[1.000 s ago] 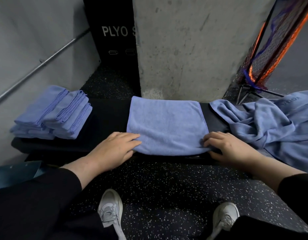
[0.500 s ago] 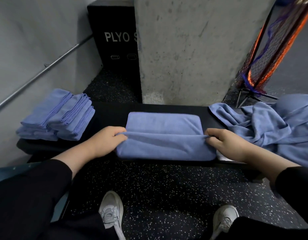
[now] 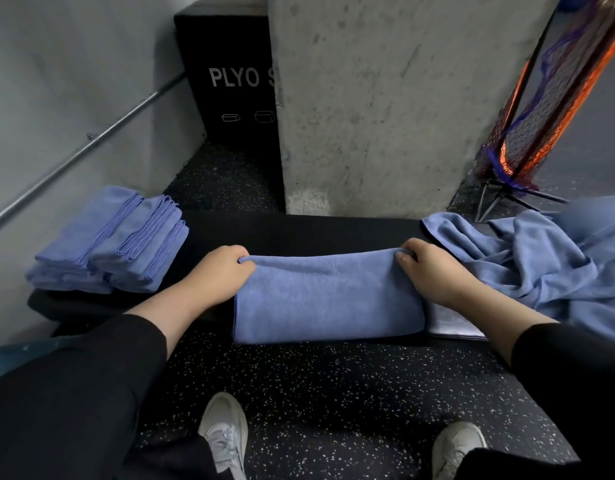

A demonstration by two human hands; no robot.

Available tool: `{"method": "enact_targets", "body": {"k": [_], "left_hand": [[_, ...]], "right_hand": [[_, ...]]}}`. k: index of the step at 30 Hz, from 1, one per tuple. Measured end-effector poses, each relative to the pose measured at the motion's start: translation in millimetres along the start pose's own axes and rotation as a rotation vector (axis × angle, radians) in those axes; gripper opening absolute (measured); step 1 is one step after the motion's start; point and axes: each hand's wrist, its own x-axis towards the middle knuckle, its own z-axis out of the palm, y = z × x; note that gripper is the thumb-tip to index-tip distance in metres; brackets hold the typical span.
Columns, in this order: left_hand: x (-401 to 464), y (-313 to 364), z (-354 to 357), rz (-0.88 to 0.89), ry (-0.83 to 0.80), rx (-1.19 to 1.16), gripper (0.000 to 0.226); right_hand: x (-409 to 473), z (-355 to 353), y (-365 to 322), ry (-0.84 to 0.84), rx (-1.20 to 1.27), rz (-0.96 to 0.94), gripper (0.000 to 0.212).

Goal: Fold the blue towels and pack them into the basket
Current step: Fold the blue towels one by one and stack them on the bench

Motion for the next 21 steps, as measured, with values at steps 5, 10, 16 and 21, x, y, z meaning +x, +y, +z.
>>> {"method": "enact_targets", "body": {"k": [5,10,16,21], "left_hand": [[16.5,-8.8,3.4,-0.061,0.065,0.027,0.014],[18.7,-12.9,9.4,0.102,0.048,0.334,0.042],[28.3,-5.7,15.2,0.203,-0.016,0.458,0.045],[29.3,-4.0,15.3,0.161,0.001,0.442,0.025]], "right_hand": [[28.6,12.6,-2.3,0.001,-0.130,0.028,0.022],[31.6,17.7,-2.8,0.087,-0.289,-0.034,0.025],[8.0,17.8,-35.8,-0.068,-0.262,-0.235,0.018],[0.7,41.0,-46.5,-0.157,-0.346,-0.176,0.033]]}}
